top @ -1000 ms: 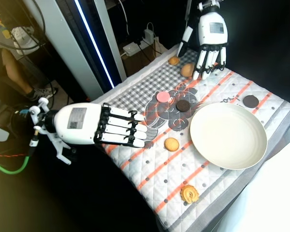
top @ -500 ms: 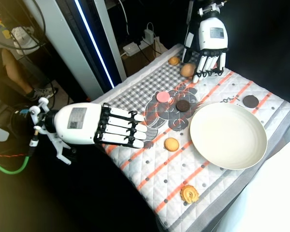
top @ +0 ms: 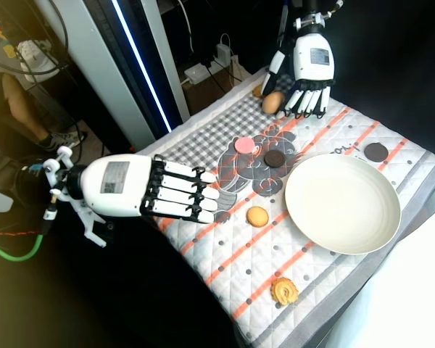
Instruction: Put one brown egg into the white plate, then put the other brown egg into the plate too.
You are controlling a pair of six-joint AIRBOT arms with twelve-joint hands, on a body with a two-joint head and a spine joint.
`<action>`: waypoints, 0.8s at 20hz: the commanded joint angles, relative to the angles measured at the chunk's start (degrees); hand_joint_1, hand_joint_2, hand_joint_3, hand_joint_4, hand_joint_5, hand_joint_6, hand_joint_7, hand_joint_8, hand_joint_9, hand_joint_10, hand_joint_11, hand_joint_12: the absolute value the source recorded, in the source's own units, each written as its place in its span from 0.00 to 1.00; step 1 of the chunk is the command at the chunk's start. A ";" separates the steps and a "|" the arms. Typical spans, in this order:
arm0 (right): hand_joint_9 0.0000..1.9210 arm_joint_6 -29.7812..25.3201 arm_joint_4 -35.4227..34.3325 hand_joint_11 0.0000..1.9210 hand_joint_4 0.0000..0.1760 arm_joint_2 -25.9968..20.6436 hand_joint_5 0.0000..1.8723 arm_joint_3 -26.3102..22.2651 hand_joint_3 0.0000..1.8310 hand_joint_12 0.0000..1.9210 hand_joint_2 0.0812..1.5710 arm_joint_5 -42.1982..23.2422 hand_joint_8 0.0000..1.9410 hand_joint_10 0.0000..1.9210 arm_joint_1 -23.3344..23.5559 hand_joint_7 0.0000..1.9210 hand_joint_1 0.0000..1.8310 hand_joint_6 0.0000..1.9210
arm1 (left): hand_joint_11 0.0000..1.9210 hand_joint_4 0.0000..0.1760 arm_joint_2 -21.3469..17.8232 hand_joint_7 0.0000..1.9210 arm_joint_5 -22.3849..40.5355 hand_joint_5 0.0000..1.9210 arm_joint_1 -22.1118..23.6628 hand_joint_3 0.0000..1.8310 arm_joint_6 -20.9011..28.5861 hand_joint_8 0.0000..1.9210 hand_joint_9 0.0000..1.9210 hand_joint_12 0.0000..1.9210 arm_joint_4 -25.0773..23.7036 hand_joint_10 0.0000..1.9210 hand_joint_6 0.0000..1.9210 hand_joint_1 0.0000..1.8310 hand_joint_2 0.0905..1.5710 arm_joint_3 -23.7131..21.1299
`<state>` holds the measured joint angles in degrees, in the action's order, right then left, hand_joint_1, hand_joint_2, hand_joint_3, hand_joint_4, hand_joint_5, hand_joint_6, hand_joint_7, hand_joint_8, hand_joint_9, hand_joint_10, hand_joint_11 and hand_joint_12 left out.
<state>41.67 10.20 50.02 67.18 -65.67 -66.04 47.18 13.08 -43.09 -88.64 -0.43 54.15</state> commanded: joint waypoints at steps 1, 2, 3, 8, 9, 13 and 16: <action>0.24 -0.19 -1.94 0.22 0.75 0.04 0.33 0.37 0.00 0.11 0.82 -6.42 0.00 0.00 0.24 0.25 0.25 0.00 | 0.15 0.00 0.02 0.41 7.12 0.56 1.24 0.00 0.08 0.52 0.34 0.82 1.27 0.69 0.08 0.50 0.59 0.59; 0.24 -0.19 -1.94 0.22 0.72 0.05 0.33 0.41 0.00 0.11 0.82 -6.41 0.00 0.00 0.24 0.25 0.25 0.00 | 0.16 0.74 0.04 0.43 7.63 0.56 2.27 0.01 -0.71 0.49 0.36 0.82 2.19 0.68 0.35 0.55 0.64 1.07; 0.24 -0.19 -1.94 0.22 0.72 0.10 0.33 0.43 0.00 0.11 0.82 -6.41 0.00 0.00 0.23 0.25 0.25 0.00 | 0.15 0.95 0.11 0.44 8.21 0.55 3.48 0.00 -3.97 0.48 0.36 0.82 4.52 0.67 0.42 0.56 0.66 1.29; 0.25 -0.19 -1.94 0.23 0.64 0.23 0.34 0.59 0.00 0.10 0.82 -6.41 0.00 0.00 0.23 0.26 0.26 0.00 | 0.10 0.00 6.32 0.34 9.99 0.56 12.59 0.00 -17.14 0.61 0.28 0.88 14.42 0.77 0.04 0.48 0.58 7.60; 0.25 -0.19 -1.93 0.22 0.61 0.28 0.34 0.65 0.00 0.09 0.83 -6.42 0.00 0.00 0.23 0.26 0.26 0.00 | 0.07 0.00 8.56 0.34 9.12 0.56 14.32 0.00 -17.15 0.60 0.28 0.86 16.00 0.74 0.03 0.48 0.59 10.44; 0.24 -0.19 -1.81 0.22 0.63 1.04 0.35 1.25 0.00 0.09 0.81 -6.43 0.00 0.00 0.23 0.26 0.25 0.00 | 0.07 0.00 17.84 0.40 4.10 0.54 18.57 0.00 -17.16 0.47 0.31 0.77 20.98 0.64 0.00 0.48 0.61 21.92; 0.25 -0.19 -1.27 0.23 0.69 1.75 0.35 1.57 0.00 0.08 0.82 -6.43 0.00 0.00 0.35 0.26 0.23 0.00 | 0.07 0.10 23.90 0.34 0.91 0.50 19.78 0.00 -17.16 0.59 0.25 0.84 23.88 0.76 0.00 0.45 0.61 29.12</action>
<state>41.67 10.66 51.92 68.55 -65.71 -66.02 71.70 8.54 -24.45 -106.21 23.64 83.96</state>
